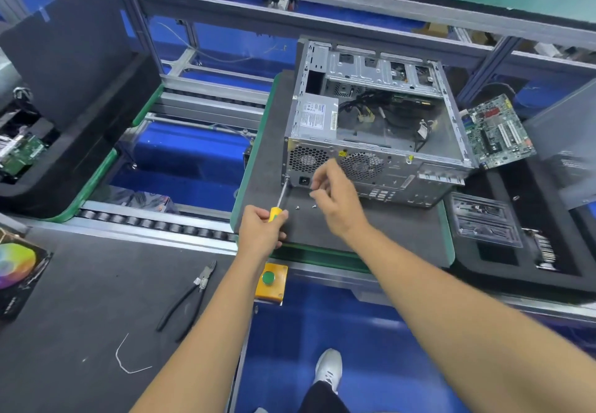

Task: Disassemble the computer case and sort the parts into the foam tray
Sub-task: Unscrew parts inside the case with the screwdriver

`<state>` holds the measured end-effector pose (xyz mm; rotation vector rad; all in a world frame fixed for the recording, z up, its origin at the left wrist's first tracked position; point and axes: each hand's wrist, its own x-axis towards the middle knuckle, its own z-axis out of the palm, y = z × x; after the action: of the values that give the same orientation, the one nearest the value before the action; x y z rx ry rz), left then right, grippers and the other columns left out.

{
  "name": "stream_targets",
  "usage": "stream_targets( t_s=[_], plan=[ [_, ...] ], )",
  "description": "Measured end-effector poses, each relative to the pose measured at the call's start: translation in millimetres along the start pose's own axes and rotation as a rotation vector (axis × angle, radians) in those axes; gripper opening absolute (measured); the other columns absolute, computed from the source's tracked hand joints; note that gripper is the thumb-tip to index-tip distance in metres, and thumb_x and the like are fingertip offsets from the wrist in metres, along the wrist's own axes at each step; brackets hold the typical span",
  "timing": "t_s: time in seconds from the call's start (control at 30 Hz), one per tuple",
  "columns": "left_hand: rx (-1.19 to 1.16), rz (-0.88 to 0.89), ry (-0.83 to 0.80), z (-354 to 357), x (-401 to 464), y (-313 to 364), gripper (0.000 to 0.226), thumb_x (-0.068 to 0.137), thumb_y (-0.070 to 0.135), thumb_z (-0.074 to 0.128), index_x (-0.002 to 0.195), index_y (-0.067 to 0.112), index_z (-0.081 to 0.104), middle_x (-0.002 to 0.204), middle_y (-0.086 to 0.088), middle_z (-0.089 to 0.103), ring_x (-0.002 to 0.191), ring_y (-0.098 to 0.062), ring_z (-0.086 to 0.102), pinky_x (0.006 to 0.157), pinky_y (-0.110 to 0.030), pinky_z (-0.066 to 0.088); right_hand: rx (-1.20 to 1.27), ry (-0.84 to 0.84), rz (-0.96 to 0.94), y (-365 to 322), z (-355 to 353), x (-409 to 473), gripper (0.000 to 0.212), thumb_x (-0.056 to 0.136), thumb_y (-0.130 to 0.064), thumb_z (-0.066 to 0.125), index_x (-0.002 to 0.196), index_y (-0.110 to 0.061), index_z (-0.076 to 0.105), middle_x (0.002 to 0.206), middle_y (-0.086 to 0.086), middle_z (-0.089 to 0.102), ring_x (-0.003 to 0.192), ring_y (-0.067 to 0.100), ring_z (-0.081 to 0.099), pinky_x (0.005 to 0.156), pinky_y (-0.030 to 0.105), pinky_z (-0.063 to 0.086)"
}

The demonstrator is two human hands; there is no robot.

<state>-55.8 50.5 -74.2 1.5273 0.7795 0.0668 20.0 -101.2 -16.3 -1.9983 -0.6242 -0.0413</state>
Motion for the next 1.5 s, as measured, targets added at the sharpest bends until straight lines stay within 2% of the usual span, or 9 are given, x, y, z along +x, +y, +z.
stream_targets(
  t_s=[0.2,0.33,0.5,0.7,0.87,0.97,1.13,1.27,1.5],
  plan=[
    [0.036,-0.025,-0.004,-4.8,0.9,3.8,0.039,0.09,0.035,0.077,0.104,0.009,0.052,0.076,-0.007,0.068,0.049,-0.008,0.064,0.043,-0.023,0.047,0.451,0.106,0.82,-5.4,69.3,14.8,0.011,0.1,-0.01,0.041,0.109,-0.01,0.035,0.111,0.012,0.062,0.098,0.025,0.061,0.085,0.039,0.05],
    [-0.011,-0.073,-0.057,-7.4,-2.0,7.4,0.04,0.096,0.038,0.071,0.107,0.002,0.059,0.081,-0.009,0.07,0.05,-0.013,0.064,0.045,-0.026,0.051,0.804,0.265,1.047,-22.6,73.5,42.9,0.017,0.099,0.002,0.041,0.102,-0.011,0.03,0.096,0.016,0.058,0.111,0.029,0.065,0.077,0.03,0.046],
    [0.038,-0.083,-0.094,-10.2,-4.3,13.2,0.042,0.104,0.045,0.053,0.1,0.005,0.065,0.078,-0.007,0.069,0.047,-0.013,0.054,0.045,-0.025,0.046,1.054,0.267,1.053,-22.0,68.4,43.7,0.042,0.098,0.005,0.033,0.139,0.002,0.039,0.114,0.022,0.057,0.105,0.028,0.06,0.102,0.031,0.046],
    [0.061,-0.035,-0.11,-8.3,-11.8,18.7,0.042,0.091,0.041,0.076,0.109,0.015,0.049,0.091,-0.01,0.068,0.05,-0.01,0.063,0.047,-0.026,0.053,1.086,0.254,1.109,-17.9,67.3,39.9,0.038,0.098,-0.006,0.036,0.125,0.009,0.059,0.125,0.02,0.067,0.113,0.026,0.065,0.098,0.031,0.045],
    [0.024,-0.093,-0.128,-6.4,-10.7,20.7,0.031,0.107,0.038,0.05,0.109,0.009,0.058,0.088,-0.009,0.074,0.058,-0.018,0.068,0.054,-0.031,0.053,1.127,0.268,1.117,-15.0,65.9,43.4,0.024,0.101,-0.008,0.036,0.09,-0.004,0.056,0.117,0.018,0.065,0.121,0.031,0.062,0.109,0.036,0.044],
    [0.097,-0.069,-0.109,-4.9,-9.3,20.4,0.036,0.107,0.045,0.046,0.113,0.012,0.058,0.093,-0.005,0.072,0.058,-0.015,0.062,0.049,-0.029,0.049,1.14,0.253,1.127,-12.6,65.1,43.6,0.021,0.103,-0.009,0.037,0.093,-0.005,0.055,0.13,0.021,0.062,0.128,0.032,0.058,0.11,0.038,0.043],
    [0.113,0.03,-0.02,-6.3,-11.4,19.6,0.045,0.09,0.039,0.077,0.111,0.019,0.043,0.096,-0.012,0.064,0.056,-0.012,0.064,0.045,-0.022,0.051,1.141,0.255,1.151,-14.4,64.1,47.2,0.021,0.105,-0.017,0.045,0.112,0.0,0.055,0.13,0.017,0.061,0.127,0.029,0.059,0.111,0.037,0.044],
    [-0.013,-0.012,-0.062,-6.4,-10.3,21.8,0.022,0.107,0.033,0.052,0.11,0.012,0.055,0.085,-0.014,0.072,0.056,-0.019,0.068,0.053,-0.033,0.055,1.186,0.283,1.154,-16.4,66.5,45.9,0.021,0.106,-0.019,0.046,0.095,-0.005,0.055,0.105,0.011,0.061,0.124,0.031,0.061,0.105,0.038,0.047],
    [0.049,0.008,-0.105,-4.1,-9.6,32.4,0.033,0.111,0.034,0.039,0.106,0.006,0.057,0.073,-0.01,0.071,0.048,-0.017,0.06,0.044,-0.026,0.049,1.263,0.35,1.134,-21.6,69.4,49.5,0.018,0.104,-0.014,0.047,0.094,-0.003,0.057,0.101,0.013,0.061,0.109,0.028,0.063,0.099,0.032,0.049]
  ],
)
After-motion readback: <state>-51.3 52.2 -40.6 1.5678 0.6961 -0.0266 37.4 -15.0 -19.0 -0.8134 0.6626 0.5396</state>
